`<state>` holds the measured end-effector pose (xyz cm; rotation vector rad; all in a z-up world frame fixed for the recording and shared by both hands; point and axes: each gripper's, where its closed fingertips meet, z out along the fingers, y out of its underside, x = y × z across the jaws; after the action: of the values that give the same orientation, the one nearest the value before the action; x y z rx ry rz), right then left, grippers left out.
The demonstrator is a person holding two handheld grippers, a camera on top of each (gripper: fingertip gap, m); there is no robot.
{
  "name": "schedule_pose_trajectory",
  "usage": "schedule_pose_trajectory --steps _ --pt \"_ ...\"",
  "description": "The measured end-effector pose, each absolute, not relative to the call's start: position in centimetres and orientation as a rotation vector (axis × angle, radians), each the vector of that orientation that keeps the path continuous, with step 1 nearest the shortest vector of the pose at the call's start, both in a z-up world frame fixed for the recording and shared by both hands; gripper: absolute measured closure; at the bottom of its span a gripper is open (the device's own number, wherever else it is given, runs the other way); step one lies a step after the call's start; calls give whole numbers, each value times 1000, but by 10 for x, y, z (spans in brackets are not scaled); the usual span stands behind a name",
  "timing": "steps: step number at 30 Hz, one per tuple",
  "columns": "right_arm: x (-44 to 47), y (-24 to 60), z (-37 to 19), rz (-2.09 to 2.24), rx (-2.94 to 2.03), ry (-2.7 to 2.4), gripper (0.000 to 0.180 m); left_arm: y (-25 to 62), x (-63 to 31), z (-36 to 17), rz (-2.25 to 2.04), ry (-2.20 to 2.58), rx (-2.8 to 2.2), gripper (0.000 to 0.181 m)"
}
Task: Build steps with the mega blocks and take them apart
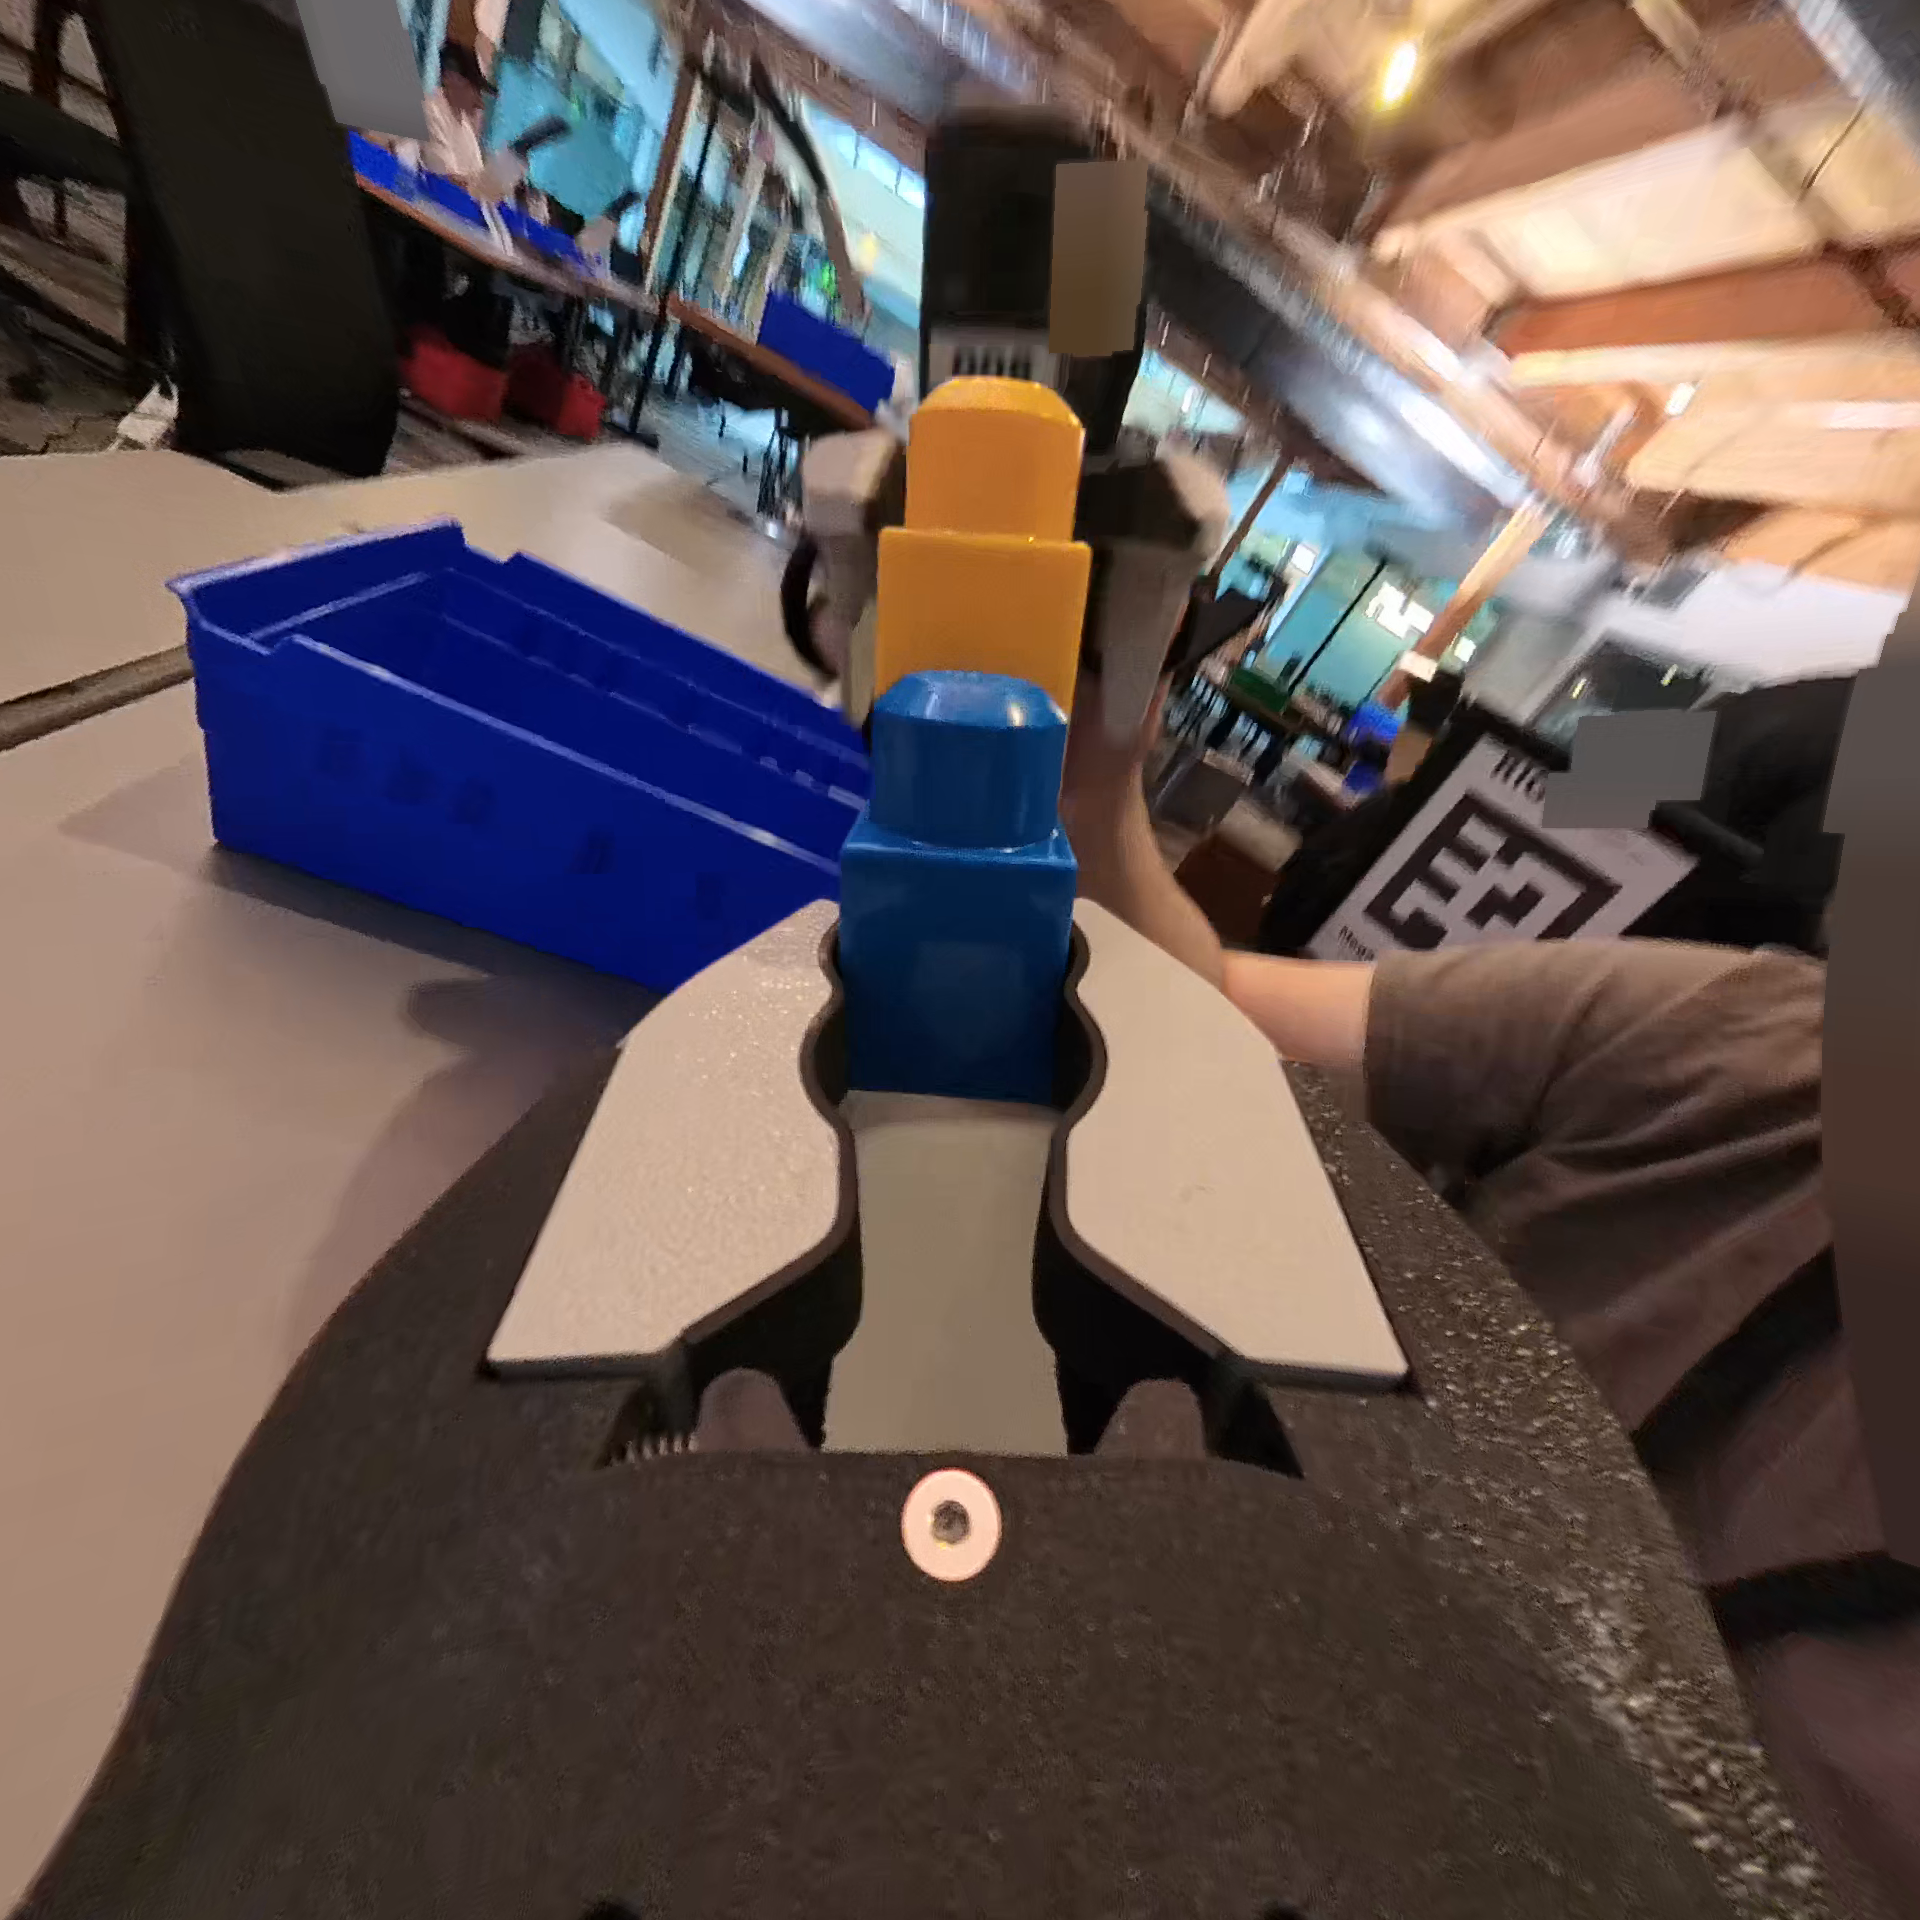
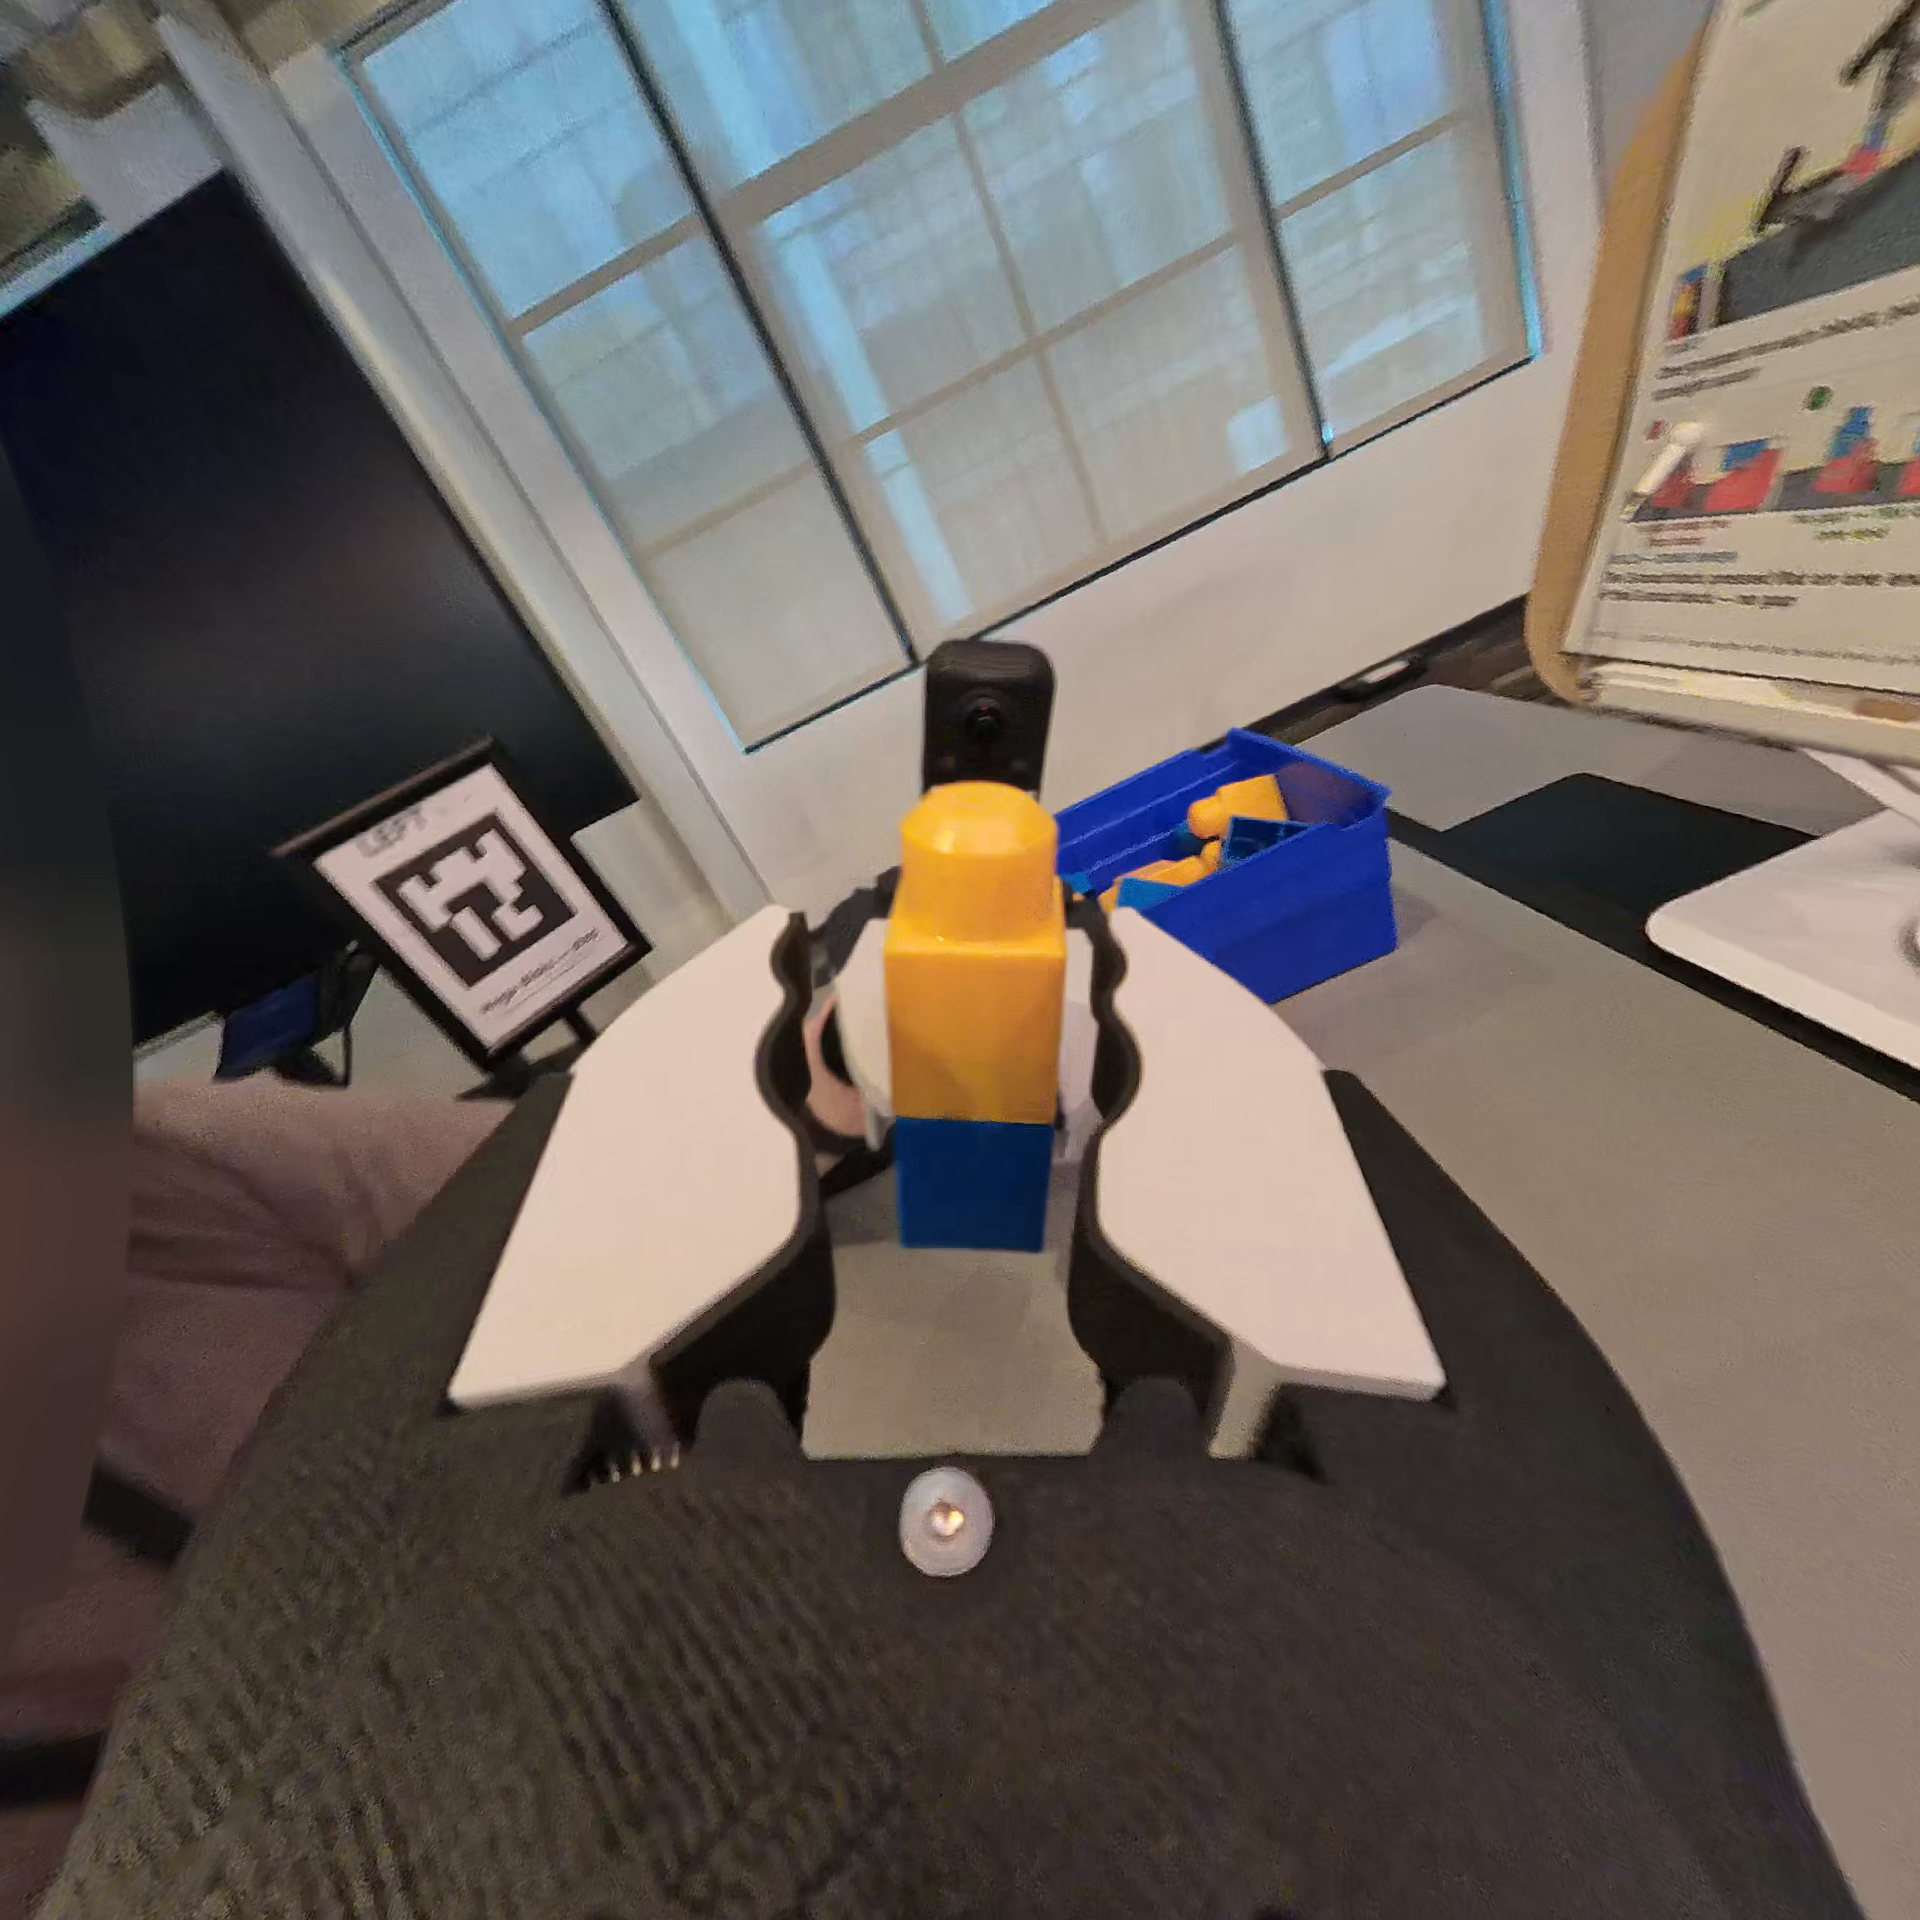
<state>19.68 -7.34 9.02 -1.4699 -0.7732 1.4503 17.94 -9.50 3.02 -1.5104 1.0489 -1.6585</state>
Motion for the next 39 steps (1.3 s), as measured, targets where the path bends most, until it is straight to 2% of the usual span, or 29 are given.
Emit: schedule_pose_trajectory --steps 4,9,10,11,12,13,15,16,19,23,26,28,34,39 --pt "209 -83 79 1366 -1602 -922 127 -98 179 9 -1490 1214 -1588 145" --pt "202 -90 48 1247 -1759 -1090 127 -103 184 4 -1482 1251 -1596 145" --pt "201 -88 46 1210 -1753 -1107 130 -104 184 2 -1475 1267 -1593 145" --pt "200 -88 46 1191 -1732 -1113 144 -106 184 2 -1479 1278 -1591 145" --pt "200 -89 46 1190 -1728 -1125 145 -107 184 1 -1486 1289 -1592 145" --pt "201 -90 44 1185 -1742 -1146 145 -109 184 2 -1502 1295 -1584 142" --pt "206 -88 49 1126 -1723 -1148 145 -109 186 8 -1547 1257 -1576 114" --pt "211 -85 52 1080 -1712 -1144 145 -109 185 9 -1546 1251 -1582 109" --pt "248 -77 77 946 -1653 -1082 145 -105 180 9 -1503 1260 -1590 110" --pt "345 -40 101 616 -1601 -848 145 -103 173 18 -1535 1232 -1580 113" --pt "420 -3 62 383 -1776 -691 145 -103 172 21 -1555 1226 -1573 115" --pt "441 14 27 393 -1883 -641 144 -105 173 19 -1551 1246 -1574 118" --pt "421 47 -47 404 -2040 -717 144 -110 177 14 -1538 1301 -1589 118" --pt "405 55 -81 301 -2002 -965 144 -112 179 19 -1536 1304 -1573 118"
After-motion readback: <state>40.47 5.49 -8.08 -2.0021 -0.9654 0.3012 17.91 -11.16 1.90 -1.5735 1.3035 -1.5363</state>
